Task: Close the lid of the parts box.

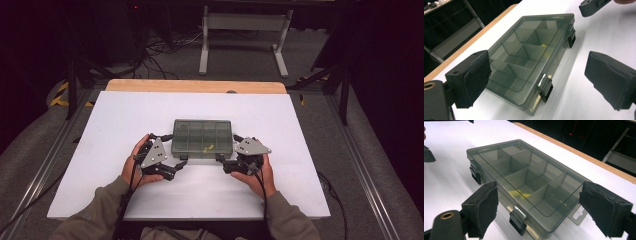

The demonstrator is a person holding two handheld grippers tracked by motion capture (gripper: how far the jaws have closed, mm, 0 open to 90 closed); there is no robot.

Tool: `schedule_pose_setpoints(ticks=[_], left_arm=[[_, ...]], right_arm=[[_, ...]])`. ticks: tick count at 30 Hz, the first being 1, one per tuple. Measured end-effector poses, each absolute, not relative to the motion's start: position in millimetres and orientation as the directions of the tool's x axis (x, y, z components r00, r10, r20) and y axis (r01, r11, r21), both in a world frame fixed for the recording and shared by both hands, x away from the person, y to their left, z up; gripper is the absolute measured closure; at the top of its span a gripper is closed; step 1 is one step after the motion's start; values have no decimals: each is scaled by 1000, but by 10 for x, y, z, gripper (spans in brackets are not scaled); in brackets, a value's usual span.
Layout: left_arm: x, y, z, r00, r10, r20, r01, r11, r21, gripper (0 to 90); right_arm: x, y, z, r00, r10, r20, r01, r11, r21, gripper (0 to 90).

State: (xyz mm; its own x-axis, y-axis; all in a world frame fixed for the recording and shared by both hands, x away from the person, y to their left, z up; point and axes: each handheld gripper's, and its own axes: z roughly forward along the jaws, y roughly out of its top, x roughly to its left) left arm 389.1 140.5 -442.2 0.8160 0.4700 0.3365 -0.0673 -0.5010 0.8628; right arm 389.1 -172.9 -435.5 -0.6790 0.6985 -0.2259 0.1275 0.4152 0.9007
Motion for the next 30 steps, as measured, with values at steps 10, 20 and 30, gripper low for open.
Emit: schedule_pose_setpoints(ticks=[10, 20, 30], left_arm=[[3823, 1438, -4407, 817, 460, 347, -73, -515, 854, 72], [3764, 1482, -4396, 818, 451, 357, -89, -514, 853, 72], [3704, 1507, -4403, 818, 438, 373, -104, -526, 844, 75]], right_arm=[[3827, -1738, -4324, -676, 691, -255, 109, 436, 893, 142], [3757, -1734, -4322, -681, 668, -301, 88, 482, 872, 142], [3720, -1741, -4342, -690, 656, -305, 87, 494, 865, 142]])
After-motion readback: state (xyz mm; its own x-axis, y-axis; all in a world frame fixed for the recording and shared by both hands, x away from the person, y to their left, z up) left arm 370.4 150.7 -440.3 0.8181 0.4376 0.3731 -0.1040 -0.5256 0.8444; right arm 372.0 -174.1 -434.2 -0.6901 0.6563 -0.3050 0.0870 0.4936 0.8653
